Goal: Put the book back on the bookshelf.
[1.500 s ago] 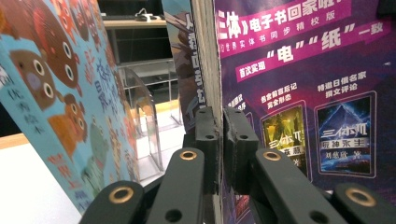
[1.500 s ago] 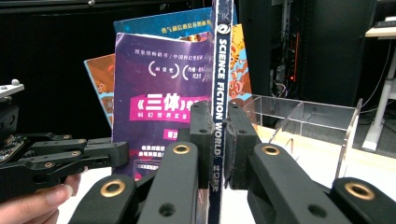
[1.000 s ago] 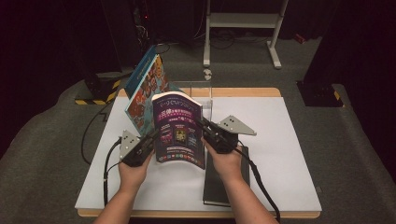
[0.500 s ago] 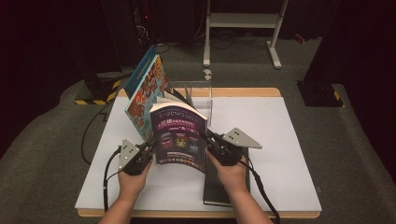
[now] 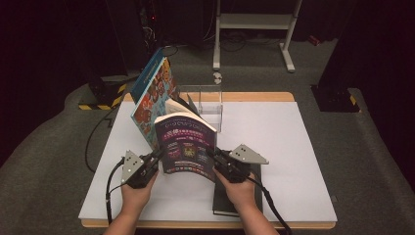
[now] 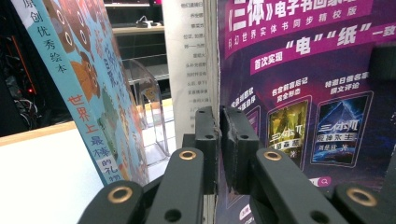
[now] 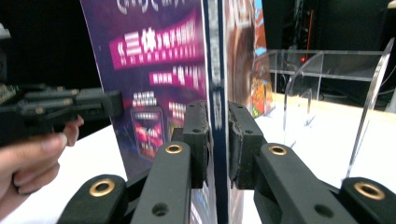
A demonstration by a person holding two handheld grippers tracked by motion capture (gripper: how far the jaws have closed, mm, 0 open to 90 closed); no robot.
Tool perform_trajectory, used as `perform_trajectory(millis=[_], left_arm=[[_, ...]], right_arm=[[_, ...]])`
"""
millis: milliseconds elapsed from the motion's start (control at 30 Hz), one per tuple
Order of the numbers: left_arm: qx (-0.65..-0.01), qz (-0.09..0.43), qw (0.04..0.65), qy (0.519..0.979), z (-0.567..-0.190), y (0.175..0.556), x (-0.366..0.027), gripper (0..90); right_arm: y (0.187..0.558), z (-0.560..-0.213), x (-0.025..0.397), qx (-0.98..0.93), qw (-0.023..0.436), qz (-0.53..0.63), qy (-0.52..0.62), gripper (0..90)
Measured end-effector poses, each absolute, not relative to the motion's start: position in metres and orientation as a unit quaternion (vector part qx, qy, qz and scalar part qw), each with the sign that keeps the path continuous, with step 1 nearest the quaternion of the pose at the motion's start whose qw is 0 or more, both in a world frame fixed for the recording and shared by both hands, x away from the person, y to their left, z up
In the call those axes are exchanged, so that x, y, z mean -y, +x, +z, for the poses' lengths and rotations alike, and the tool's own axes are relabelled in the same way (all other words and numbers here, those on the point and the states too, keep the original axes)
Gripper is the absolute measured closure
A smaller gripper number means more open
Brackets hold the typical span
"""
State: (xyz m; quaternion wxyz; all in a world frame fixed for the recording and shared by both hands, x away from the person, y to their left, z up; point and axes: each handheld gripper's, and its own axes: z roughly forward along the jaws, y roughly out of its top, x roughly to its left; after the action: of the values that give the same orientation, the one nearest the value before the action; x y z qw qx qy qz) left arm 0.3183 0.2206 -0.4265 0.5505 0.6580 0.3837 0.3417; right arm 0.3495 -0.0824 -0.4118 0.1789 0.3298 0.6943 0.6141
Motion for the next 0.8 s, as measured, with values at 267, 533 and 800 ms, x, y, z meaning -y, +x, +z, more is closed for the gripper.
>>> perform_trajectory(millis=[267, 533, 800], left_arm=[[-0.393, 0.338, 0.547, 0.657, -0.427, 0.317, -0.223, 81.8], [-0.434, 0.326, 0.531, 0.650, -0.431, 0.317, -0.228, 64.1], [-0.438, 0.308, 0.533, 0.656, -0.431, 0.310, -0.228, 61.1]], right_arm=[[0.341, -0.420, 0.083, -0.701, 0.174, 0.611, 0.323, 79.3], [0.329, -0.421, 0.082, -0.716, 0.179, 0.609, 0.292, 79.7], [0.325, -0.422, 0.078, -0.715, 0.177, 0.612, 0.286, 79.1]])
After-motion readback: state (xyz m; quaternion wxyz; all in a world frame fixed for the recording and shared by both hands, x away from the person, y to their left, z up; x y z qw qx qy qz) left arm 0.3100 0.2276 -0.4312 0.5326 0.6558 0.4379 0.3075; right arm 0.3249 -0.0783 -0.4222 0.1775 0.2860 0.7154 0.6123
